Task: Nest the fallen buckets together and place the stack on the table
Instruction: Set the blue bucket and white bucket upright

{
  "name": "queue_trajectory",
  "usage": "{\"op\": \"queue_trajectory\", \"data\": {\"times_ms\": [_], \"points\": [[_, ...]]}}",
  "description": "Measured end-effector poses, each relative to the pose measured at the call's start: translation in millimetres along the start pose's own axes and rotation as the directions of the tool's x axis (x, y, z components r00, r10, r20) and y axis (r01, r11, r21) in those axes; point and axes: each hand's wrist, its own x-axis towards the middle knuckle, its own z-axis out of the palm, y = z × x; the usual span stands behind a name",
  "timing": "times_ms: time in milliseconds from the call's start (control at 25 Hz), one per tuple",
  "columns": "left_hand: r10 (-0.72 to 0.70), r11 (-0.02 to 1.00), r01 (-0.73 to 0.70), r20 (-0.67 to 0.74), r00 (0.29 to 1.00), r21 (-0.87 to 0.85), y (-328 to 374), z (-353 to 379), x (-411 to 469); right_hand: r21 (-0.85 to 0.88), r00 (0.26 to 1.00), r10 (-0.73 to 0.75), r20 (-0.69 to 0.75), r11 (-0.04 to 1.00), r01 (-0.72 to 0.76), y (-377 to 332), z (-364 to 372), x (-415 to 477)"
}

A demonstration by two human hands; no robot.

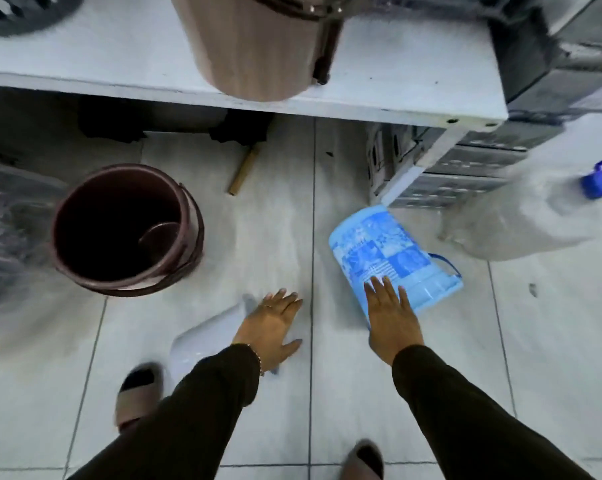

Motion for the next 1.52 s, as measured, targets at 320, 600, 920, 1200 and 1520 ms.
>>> {"op": "queue_trajectory", "data": {"times_ms": [320, 600, 920, 1200, 1520], "points": [[-0.226, 0.863, 0.274, 0.160, 0.961, -0.424, 140, 135, 95, -0.137, 0.902, -0.332, -0.277, 0.942, 0.305, 162, 65, 34], [-0.534, 0.640, 0.275, -0.158, 0.830, -0.717, 121, 81, 78, 0.627, 0.896, 0.184, -0.405, 0.768, 0.126, 177, 12, 54], [-0.645, 0.197, 0.214, 0.038, 0.763, -0.957, 100, 21, 117, 0.963, 0.858, 0.489, 0.160, 0.113, -0.243, 165, 32, 75], [-0.501, 0.487, 0.250, -0.033, 0.865, -0.837, 105, 1, 108, 0.943, 0.892, 0.448, 0.055, 0.271, -0.194, 135, 11, 50], [-0.266, 0.922, 0.103, 0.417, 0.869, 0.373, -8, -9, 8, 0.765, 0.833, 0.267, 0.484, 0.333, -0.551, -9, 67, -35]]}}
